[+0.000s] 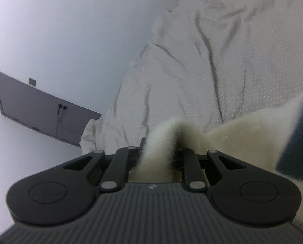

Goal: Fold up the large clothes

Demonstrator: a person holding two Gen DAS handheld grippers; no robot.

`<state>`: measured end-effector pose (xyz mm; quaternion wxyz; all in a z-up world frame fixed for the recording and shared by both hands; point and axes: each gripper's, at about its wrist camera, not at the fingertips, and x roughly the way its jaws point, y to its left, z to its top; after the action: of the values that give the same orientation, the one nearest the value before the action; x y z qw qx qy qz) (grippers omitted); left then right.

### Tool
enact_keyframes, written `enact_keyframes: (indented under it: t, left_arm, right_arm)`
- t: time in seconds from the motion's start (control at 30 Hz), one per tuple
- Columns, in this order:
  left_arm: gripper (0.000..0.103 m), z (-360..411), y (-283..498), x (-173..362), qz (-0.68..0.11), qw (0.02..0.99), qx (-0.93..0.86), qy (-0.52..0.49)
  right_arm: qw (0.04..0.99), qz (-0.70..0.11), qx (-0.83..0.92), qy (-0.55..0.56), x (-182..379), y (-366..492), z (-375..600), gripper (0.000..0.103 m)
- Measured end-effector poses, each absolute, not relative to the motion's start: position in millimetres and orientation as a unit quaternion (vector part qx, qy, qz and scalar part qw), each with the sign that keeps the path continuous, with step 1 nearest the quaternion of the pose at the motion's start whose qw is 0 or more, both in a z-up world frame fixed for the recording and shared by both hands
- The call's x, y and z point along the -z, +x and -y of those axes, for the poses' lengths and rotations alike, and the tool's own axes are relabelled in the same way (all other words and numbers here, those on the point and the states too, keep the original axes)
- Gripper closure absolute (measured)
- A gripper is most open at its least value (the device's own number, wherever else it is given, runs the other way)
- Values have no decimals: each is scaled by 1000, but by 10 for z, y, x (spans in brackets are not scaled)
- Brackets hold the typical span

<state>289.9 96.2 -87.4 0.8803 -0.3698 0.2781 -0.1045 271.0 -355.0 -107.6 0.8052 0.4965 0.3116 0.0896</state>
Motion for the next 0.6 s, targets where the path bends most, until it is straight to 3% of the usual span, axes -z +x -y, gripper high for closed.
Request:
enact_keyframes:
  t: [0.3,0.4,0.43,0.47,0.53,0.57,0.6]
  left_arm:
    - [80,-973,3013,1024,-299,881,96,-354]
    - [66,-953,2951,987,-301,879,111,-352]
    - [51,-934,2905,952,-300,879,120,-352]
    - [40,-915,2861,914,-296,879,128,-350]
    - [32,-864,2755,803,-285,887,132,-338]
    - [29,-826,2700,740,-281,892,134,-328]
    - [28,-792,2646,698,-279,895,137,-320]
  right_arm:
    - [802,-341,-76,484,1360,2879,3459,83]
    - [806,-335,-83,480,1279,2798,3450,83]
    - [807,-336,-84,478,1251,2769,3448,81]
    - [808,-336,-87,476,1218,2734,3442,77]
    - [810,-332,-102,472,1148,2646,3425,58]
    - [813,-328,-113,467,1104,2606,3408,37]
    - [818,-321,-123,461,1056,2576,3392,26]
